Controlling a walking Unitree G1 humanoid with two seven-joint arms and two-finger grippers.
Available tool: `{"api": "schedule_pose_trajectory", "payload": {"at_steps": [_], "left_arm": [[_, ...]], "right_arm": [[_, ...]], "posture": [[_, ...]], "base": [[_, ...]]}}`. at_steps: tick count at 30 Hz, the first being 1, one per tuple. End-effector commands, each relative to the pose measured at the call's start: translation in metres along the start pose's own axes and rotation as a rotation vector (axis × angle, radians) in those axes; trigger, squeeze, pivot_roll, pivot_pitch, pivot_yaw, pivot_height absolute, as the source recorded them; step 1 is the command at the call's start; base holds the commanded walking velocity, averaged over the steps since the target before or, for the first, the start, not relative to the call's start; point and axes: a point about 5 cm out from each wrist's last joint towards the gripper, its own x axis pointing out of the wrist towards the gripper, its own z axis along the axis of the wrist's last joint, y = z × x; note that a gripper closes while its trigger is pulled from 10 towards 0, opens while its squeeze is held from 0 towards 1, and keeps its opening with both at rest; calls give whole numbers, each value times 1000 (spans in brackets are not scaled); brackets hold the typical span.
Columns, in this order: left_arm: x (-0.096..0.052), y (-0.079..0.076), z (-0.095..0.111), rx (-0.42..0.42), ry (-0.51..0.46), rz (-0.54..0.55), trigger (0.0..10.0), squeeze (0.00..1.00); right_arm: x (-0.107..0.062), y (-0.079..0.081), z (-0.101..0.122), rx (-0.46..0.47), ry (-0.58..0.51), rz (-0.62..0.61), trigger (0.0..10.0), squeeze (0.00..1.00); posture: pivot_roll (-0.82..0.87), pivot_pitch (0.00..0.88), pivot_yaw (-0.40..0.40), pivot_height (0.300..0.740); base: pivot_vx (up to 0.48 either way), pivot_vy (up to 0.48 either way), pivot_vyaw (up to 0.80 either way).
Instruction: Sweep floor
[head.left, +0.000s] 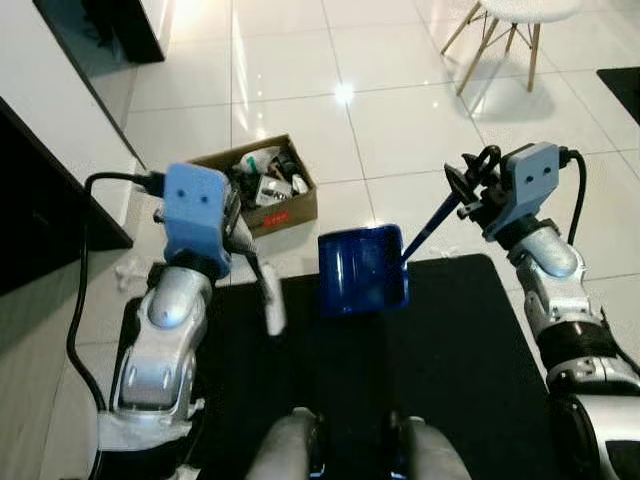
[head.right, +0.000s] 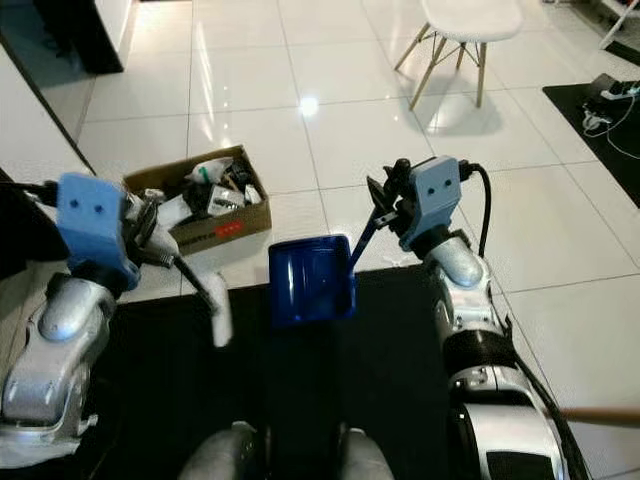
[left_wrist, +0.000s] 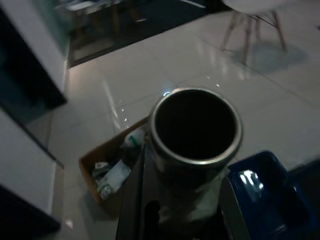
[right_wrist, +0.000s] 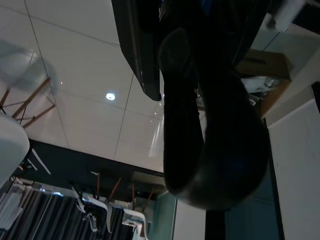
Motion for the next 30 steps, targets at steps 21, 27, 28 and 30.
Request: {"api": "schedule_pose_trajectory", "payload": {"at_steps": [21, 27, 28, 30], "left_arm": [[3, 3, -40, -189, 175, 330, 10000, 0], [-13, 15, -49, -103, 175, 495, 10000, 345], [-13, 12, -46, -79, 134, 448, 10000, 314], [-11, 8, -41, -58, 65, 378, 10000, 275]], "right_arm": [[-11, 37, -28, 143, 62, -38, 10000, 0], [-14, 31, -27, 139, 63, -50, 10000, 0], [-14, 30, -27, 137, 65, -51, 10000, 0], [-12, 31, -26, 137, 65, -47, 10000, 0]], "posture": [[33, 27, 90, 740], [31, 27, 81, 740], [37, 31, 74, 740], [44, 34, 62, 740]], "base": [[0, 0, 0], [0, 0, 0], [0, 0, 0], [0, 0, 0]]}}
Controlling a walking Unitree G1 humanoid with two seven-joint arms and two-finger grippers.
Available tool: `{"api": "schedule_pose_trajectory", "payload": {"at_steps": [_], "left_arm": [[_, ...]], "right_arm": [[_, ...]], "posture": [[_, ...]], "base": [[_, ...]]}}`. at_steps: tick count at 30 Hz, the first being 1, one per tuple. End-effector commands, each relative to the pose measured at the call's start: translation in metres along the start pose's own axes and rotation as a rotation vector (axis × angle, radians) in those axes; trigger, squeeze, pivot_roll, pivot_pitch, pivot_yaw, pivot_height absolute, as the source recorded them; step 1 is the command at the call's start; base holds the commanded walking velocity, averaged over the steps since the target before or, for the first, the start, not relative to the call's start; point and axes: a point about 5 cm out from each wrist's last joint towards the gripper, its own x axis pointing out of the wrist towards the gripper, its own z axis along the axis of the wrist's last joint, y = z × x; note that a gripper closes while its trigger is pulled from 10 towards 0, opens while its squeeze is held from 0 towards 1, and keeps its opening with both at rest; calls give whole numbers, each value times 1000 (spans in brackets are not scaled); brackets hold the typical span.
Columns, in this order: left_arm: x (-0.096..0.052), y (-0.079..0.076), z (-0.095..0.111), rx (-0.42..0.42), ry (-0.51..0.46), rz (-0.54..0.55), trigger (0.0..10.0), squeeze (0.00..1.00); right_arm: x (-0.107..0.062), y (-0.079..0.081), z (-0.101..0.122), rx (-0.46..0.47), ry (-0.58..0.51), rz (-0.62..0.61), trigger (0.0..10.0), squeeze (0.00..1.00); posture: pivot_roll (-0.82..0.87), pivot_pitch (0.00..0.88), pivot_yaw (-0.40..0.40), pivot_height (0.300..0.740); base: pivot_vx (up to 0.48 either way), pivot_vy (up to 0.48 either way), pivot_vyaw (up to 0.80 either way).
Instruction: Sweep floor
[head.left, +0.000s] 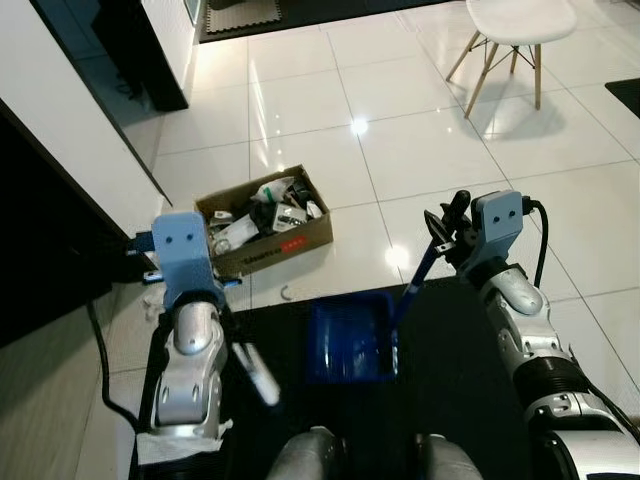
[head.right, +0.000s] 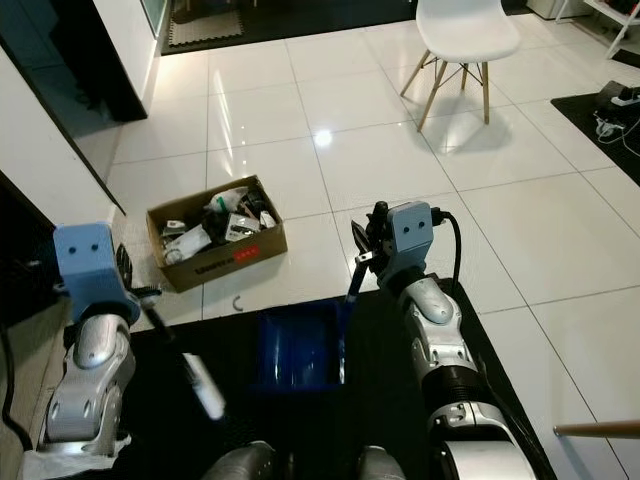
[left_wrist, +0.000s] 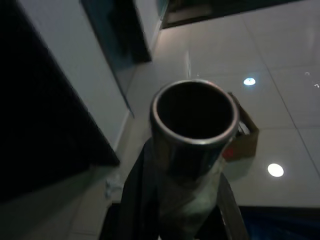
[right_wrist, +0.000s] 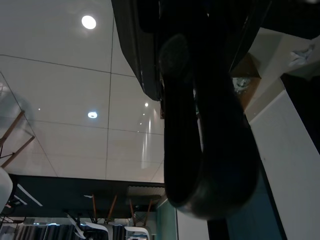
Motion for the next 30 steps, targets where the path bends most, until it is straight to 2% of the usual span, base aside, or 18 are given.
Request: {"api": "schedule_pose_trajectory", "payload": {"at_steps": [1, 3, 5, 6, 12, 15, 21, 22, 24, 30], "left_arm": [[1, -1, 12, 33, -104, -42, 10000, 275], [4, -4, 18, 74, -169, -94, 10000, 196], [8, -7, 23, 94, -198, -144, 10000, 51], [11, -8, 25, 96, -203, -163, 10000, 12], [20, -13, 30, 25, -149, -263, 10000, 0], [22, -12, 35, 9, -163, -278, 10000, 0], [24, -10, 43, 9, -204, -282, 10000, 0], [26, -9, 45, 27, -207, -247, 10000, 0], [28, -8, 45, 32, -200, -216, 10000, 0], [30, -6, 43, 19, -186, -194, 10000, 0]], "right_arm": [[5, 0, 12, -5, -50, 2, 10000, 0], [7, 1, 12, -3, -50, 10, 10000, 0], [8, 2, 13, -1, -51, 14, 10000, 0], [8, 3, 14, 0, -53, 15, 10000, 0], [9, 1, 19, 10, -69, 6, 10000, 0], [8, -2, 21, 20, -78, -4, 10000, 0], [5, -8, 23, 61, -96, -32, 10000, 0], [4, -9, 25, 110, -120, -49, 10000, 0], [4, -9, 26, 137, -136, -57, 10000, 0], [7, -9, 30, 140, -152, -59, 10000, 0]], "posture": [[44, 34, 62, 740], [46, 32, 54, 740], [47, 27, 54, 740], [47, 27, 56, 740], [30, 31, 62, 740], [22, 28, 65, 740], [23, 27, 65, 740], [33, 30, 63, 740], [35, 29, 62, 740], [34, 24, 60, 740]], "base": [[0, 0, 0], [0, 0, 0], [0, 0, 0], [0, 0, 0], [0, 0, 0], [0, 0, 0], [0, 0, 0], [0, 0, 0], [0, 0, 0], [0, 0, 0]]}}
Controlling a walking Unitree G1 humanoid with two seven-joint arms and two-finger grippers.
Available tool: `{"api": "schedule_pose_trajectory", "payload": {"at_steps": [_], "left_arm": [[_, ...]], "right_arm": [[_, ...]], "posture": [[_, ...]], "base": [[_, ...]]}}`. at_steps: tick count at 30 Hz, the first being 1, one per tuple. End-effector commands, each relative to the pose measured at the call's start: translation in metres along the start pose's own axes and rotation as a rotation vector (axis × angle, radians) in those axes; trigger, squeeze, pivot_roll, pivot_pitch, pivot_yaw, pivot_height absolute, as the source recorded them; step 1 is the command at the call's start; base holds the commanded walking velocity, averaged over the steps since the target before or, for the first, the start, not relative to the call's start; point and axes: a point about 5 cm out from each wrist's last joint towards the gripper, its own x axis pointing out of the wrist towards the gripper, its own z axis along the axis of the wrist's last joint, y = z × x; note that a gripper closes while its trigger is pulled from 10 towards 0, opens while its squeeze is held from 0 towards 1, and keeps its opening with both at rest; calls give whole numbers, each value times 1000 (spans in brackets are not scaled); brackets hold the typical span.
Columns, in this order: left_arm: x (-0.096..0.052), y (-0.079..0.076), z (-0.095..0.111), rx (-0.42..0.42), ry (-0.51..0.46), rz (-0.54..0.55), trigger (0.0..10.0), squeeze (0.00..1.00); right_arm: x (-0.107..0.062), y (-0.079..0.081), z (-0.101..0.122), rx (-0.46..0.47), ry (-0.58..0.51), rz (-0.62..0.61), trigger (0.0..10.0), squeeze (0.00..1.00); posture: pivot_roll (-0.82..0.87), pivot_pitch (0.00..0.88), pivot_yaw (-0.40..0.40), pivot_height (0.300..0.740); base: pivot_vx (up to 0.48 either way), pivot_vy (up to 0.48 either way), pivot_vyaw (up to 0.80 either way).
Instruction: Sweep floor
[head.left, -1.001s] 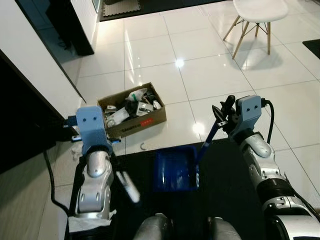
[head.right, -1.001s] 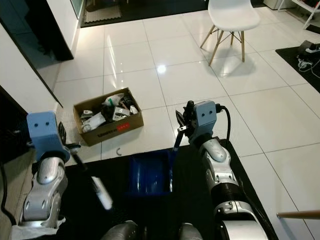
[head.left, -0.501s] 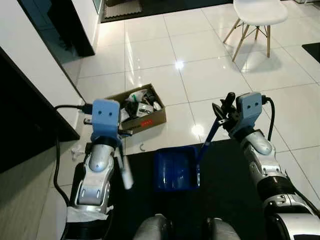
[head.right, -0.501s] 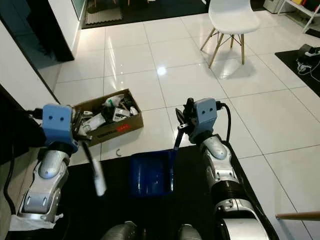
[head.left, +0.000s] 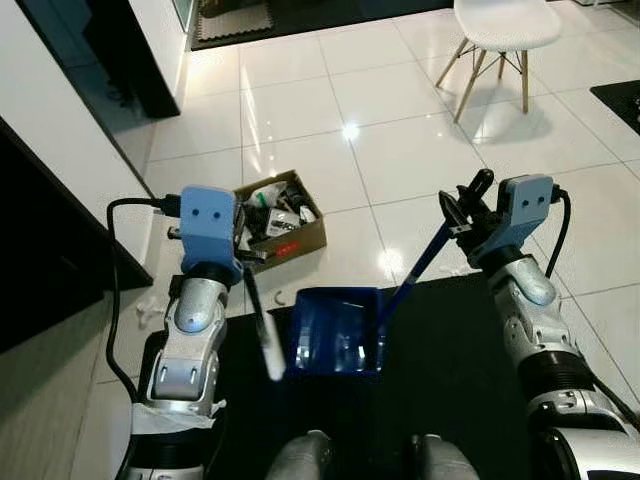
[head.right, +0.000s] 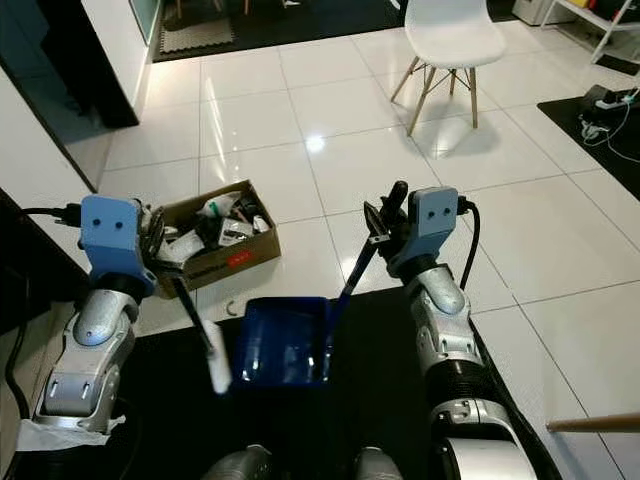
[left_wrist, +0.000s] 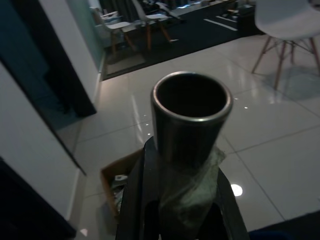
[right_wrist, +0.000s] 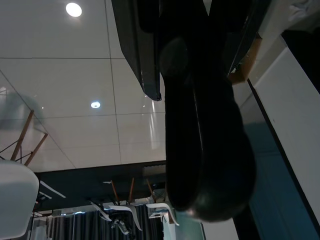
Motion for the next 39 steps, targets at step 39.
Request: {"api": "schedule_pose_trajectory", "payload": {"at_steps": [39], "left_arm": [[9, -7, 13, -16, -59, -48, 10000, 0]], "right_arm": [[2, 4, 10, 24, -40, 20, 10000, 0]], "posture": [[30, 29, 72, 740]], "base": [[0, 341, 0]]}}
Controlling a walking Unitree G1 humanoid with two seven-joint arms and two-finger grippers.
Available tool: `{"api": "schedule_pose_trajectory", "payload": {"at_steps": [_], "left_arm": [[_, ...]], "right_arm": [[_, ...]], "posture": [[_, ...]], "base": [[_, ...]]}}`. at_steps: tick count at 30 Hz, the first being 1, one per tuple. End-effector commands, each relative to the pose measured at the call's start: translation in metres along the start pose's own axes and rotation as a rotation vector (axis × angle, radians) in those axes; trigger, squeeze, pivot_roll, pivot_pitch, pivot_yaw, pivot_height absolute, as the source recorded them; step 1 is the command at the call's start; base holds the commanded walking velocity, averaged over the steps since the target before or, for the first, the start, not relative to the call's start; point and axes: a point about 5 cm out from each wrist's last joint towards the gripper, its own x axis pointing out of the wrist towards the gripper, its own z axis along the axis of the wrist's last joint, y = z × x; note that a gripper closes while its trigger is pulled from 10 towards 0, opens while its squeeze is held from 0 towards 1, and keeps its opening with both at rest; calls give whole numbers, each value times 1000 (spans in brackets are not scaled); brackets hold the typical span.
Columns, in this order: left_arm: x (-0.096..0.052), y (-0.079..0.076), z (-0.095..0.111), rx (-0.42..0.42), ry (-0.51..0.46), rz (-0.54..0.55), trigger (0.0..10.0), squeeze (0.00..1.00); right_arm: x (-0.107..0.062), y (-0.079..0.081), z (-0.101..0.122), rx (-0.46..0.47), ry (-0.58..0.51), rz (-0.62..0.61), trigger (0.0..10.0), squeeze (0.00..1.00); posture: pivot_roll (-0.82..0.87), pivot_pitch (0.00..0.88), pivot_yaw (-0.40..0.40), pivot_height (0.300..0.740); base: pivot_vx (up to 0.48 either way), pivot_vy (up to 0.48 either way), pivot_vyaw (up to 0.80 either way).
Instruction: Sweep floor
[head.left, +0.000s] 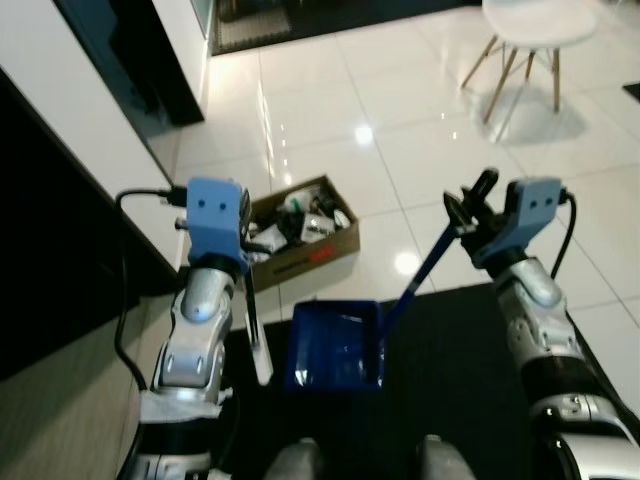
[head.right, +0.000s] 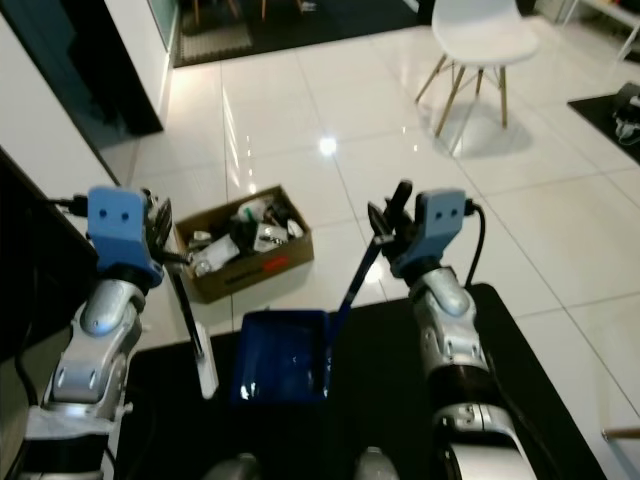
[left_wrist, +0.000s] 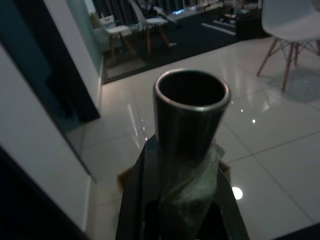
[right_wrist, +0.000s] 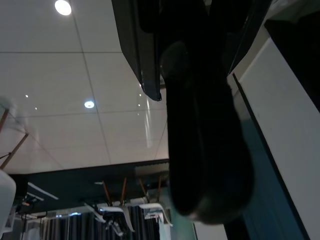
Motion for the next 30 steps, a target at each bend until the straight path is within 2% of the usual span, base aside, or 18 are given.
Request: {"api": "schedule_pose_trajectory", "payload": {"at_steps": [1, 16, 30], "left_arm": [[1, 3, 6, 14, -32, 2, 10000, 0], [2, 3, 5, 15, -32, 0, 10000, 0], [0, -3, 4, 15, -32, -21, 10000, 0]], "right_arm": [[5, 6, 6, 23, -39, 17, 10000, 0], [5, 7, 5, 26, -34, 20, 10000, 0], [5, 6, 5, 24, -33, 20, 10000, 0]], "posture": [[30, 28, 72, 740], [29, 23, 75, 740], [27, 24, 75, 740]], "base": [[0, 480, 0], [0, 444, 0], [0, 0, 0]]}}
